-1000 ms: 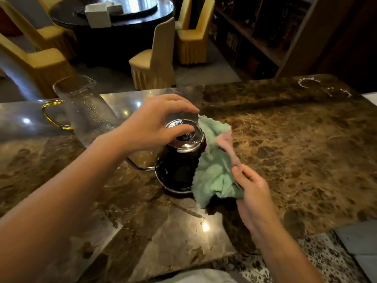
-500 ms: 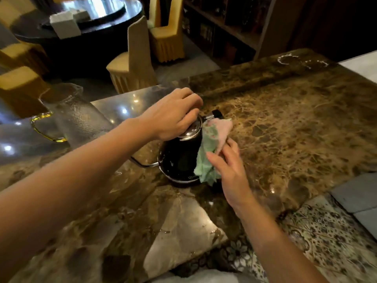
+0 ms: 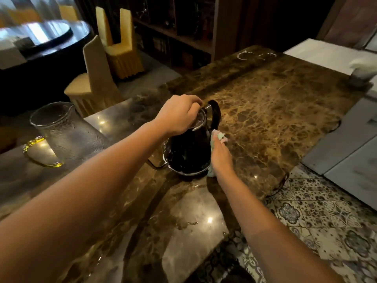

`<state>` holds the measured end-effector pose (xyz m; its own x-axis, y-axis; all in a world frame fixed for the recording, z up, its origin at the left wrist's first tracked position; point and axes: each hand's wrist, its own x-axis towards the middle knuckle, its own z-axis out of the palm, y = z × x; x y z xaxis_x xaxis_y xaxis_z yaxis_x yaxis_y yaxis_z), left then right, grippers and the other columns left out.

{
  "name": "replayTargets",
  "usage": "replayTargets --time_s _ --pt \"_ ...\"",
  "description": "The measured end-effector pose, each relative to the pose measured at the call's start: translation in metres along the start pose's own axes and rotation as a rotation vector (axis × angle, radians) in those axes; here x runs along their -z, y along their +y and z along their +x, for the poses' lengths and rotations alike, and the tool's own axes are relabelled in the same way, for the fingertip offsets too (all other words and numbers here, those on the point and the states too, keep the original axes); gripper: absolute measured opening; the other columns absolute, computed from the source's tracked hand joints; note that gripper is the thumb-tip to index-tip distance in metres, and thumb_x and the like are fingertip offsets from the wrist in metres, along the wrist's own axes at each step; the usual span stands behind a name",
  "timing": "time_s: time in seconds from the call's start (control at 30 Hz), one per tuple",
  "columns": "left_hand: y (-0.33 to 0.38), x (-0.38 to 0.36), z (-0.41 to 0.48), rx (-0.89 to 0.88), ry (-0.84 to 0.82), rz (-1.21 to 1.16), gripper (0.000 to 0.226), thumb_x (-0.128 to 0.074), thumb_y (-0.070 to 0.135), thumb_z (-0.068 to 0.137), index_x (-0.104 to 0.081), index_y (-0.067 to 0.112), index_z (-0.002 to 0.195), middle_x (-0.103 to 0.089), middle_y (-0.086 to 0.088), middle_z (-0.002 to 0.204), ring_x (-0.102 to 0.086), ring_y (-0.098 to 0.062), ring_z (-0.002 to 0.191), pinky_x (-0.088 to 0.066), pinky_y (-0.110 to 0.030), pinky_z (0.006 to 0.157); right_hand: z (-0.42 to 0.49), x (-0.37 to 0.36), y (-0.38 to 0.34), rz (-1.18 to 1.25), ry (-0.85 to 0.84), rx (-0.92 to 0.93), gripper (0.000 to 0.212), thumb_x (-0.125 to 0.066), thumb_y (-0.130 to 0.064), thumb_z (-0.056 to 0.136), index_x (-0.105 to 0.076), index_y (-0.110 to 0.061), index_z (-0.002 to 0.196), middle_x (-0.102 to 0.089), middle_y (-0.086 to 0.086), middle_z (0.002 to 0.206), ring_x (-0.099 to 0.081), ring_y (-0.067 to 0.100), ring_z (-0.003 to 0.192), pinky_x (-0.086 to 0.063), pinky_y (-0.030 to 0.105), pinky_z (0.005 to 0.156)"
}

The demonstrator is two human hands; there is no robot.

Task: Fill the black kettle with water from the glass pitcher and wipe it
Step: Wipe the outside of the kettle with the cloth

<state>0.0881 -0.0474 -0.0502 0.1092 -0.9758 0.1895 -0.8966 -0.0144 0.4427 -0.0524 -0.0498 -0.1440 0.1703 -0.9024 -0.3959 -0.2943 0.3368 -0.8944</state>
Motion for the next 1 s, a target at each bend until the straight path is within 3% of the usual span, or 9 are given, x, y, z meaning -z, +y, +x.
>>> replayTargets --time_s 0.23,0.3,0.43,0.5,0.67,0.77,0.87,0.93,1.0 --pt "-0.003 -0.005 0.0 -0.014 0.045 -0.01 0.04 -0.034 0.023 0.102 -0.066 0.014 0.125 -0.07 -0.004 0.119 -0.065 -0.019 0.104 -0.05 -0.032 0.091 -0.028 -0.04 -0.025 0.097 0.19 0.461 0.052 -0.028 -0.045 0.104 -0.042 -0.019 0.147 -0.05 0.007 0.146 -0.045 0.022 0.134 -0.033 0.039 0.113" --pt "-0.004 -0.005 0.001 -0.011 0.052 -0.013 0.042 -0.033 0.024 0.102 -0.066 0.015 0.126 -0.07 -0.004 0.119 -0.065 -0.019 0.105 -0.051 -0.032 0.09 -0.029 -0.04 -0.004 0.03 0.264 0.392 0.052 -0.028 -0.04 0.105 -0.046 -0.011 0.144 -0.051 0.015 0.142 -0.046 0.028 0.132 -0.034 0.041 0.111" --pt "-0.005 -0.006 0.002 -0.003 0.06 -0.028 0.043 -0.032 0.026 0.102 -0.065 0.016 0.127 -0.071 -0.005 0.115 -0.066 -0.019 0.099 -0.053 -0.034 0.087 -0.011 -0.022 0.02 0.026 0.18 0.039 0.051 -0.026 -0.033 0.106 -0.042 -0.005 0.145 -0.045 0.02 0.148 -0.041 0.035 0.135 -0.028 0.039 0.11" --pt "-0.006 -0.007 0.003 -0.002 0.068 -0.015 0.042 -0.032 0.026 0.101 -0.066 0.017 0.125 -0.072 -0.004 0.113 -0.066 -0.017 0.096 -0.052 -0.032 0.083 -0.012 -0.021 0.003 0.094 0.166 0.04 0.053 -0.028 -0.039 0.104 -0.046 -0.009 0.144 -0.047 0.015 0.146 -0.043 0.031 0.133 -0.031 0.044 0.112" --pt "-0.01 -0.009 0.003 -0.013 0.092 -0.034 0.041 -0.033 0.027 0.1 -0.069 0.018 0.118 -0.073 -0.002 0.107 -0.066 -0.013 0.082 -0.052 -0.03 0.074 -0.045 -0.057 -0.024 0.044 0.283 0.461 0.051 -0.031 -0.039 0.104 -0.046 -0.011 0.143 -0.05 0.014 0.143 -0.041 0.027 0.134 -0.026 0.039 0.113" --pt "-0.01 -0.008 0.004 -0.003 0.106 -0.031 0.042 -0.032 0.026 0.1 -0.069 0.016 0.12 -0.071 -0.003 0.113 -0.064 -0.015 0.091 -0.048 -0.027 0.074 -0.035 -0.057 0.009 -0.022 0.356 0.324 0.049 -0.032 -0.033 0.105 -0.058 0.001 0.13 -0.056 0.024 0.132 -0.048 0.038 0.125 -0.03 0.041 0.105" --pt "-0.009 -0.009 0.003 0.026 0.127 -0.036 0.041 -0.032 0.025 0.102 -0.068 0.016 0.121 -0.07 -0.001 0.11 -0.062 -0.012 0.089 -0.042 -0.017 0.066 -0.017 -0.037 0.017 0.08 0.297 0.016 0.053 -0.025 -0.034 0.106 -0.047 0.0 0.142 -0.049 0.021 0.144 -0.044 0.036 0.132 -0.031 0.04 0.108" --pt "-0.008 -0.009 0.001 0.047 0.138 -0.031 0.041 -0.032 0.025 0.102 -0.067 0.015 0.12 -0.068 0.001 0.104 -0.063 -0.012 0.087 -0.045 -0.018 0.066 -0.013 -0.033 0.001 0.1 0.26 -0.038 0.055 -0.024 -0.038 0.105 -0.044 -0.006 0.145 -0.046 0.016 0.149 -0.042 0.034 0.134 -0.028 0.042 0.111" --pt "-0.007 -0.01 0.001 0.071 0.159 -0.03 0.041 -0.033 0.025 0.101 -0.068 0.013 0.117 -0.07 0.0 0.099 -0.065 -0.014 0.082 -0.05 -0.024 0.067 -0.021 -0.038 -0.024 0.104 0.258 0.052 0.053 -0.026 -0.039 0.104 -0.049 -0.008 0.14 -0.048 0.015 0.146 -0.043 0.032 0.132 -0.03 0.043 0.112"
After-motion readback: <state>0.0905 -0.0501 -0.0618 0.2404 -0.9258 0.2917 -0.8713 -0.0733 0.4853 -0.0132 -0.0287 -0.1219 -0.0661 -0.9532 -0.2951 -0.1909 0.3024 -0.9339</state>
